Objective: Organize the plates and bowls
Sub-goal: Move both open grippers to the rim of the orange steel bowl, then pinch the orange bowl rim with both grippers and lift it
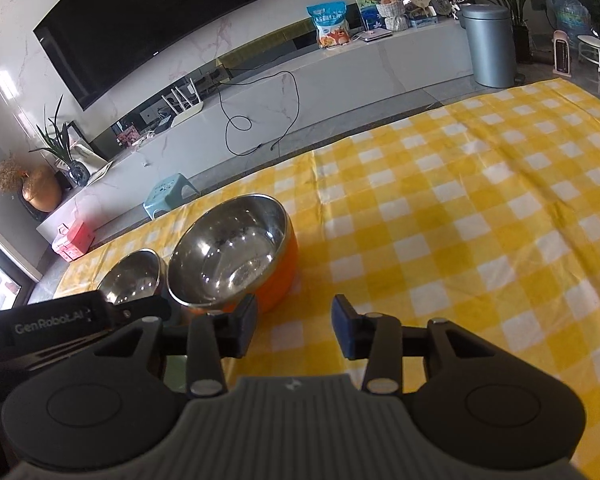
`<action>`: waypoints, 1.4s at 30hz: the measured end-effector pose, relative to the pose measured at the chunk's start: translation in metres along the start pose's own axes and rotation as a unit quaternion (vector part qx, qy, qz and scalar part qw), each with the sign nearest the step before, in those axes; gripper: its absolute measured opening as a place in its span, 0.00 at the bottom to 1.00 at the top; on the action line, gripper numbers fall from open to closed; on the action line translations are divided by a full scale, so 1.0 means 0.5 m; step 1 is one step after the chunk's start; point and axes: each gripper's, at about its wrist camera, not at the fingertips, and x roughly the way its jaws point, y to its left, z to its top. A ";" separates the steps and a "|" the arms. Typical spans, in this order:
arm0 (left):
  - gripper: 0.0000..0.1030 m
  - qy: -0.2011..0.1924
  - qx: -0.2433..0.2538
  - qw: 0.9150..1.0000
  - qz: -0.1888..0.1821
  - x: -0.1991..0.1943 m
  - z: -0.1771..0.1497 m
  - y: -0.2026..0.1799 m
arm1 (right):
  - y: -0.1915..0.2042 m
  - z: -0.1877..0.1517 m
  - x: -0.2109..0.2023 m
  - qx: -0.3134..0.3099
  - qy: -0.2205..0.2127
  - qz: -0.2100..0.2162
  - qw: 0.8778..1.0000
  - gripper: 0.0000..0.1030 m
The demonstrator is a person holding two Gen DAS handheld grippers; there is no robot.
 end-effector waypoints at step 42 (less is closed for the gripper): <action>0.19 0.002 -0.015 1.000 0.011 0.035 0.008 -0.012 | 0.016 0.053 0.087 0.010 -0.006 -0.046 0.999 0.05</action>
